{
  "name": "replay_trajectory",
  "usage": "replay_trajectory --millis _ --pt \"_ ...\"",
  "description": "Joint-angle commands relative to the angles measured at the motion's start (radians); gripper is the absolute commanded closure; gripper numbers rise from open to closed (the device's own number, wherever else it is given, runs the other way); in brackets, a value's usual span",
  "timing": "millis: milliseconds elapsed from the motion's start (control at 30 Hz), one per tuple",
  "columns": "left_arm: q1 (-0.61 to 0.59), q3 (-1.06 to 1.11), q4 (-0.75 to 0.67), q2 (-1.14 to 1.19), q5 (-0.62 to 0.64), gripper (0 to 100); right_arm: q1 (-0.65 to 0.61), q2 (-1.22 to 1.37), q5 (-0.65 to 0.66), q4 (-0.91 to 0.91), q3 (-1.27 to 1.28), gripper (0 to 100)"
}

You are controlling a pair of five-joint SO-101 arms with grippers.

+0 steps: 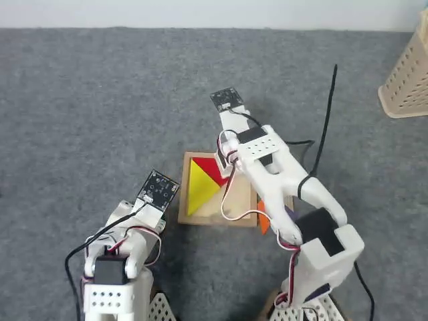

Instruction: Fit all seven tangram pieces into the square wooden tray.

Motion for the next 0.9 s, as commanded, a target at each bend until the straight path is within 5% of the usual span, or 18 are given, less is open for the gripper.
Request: replay_trajectory --millis 0,233,400,867 --pt "-0.005 -0.012 -0.002 -0.021 0.011 88 0.012 -0.165 0.015 0.085 -0.035 92.4" --pt "-0.005 -0.012 -0.002 -0.021 0.011 88 0.09 -0.441 0.118 0.268 0.048 92.4" --pt "-0.005 -0.012 -0.002 -0.021 0.011 88 0.159 -0.516 0.16 0.173 0.256 83.9" --pt "-0.003 -0.012 -0.002 -0.021 0.011 88 0.219 -0.11 0.044 0.096 0.137 77.9"
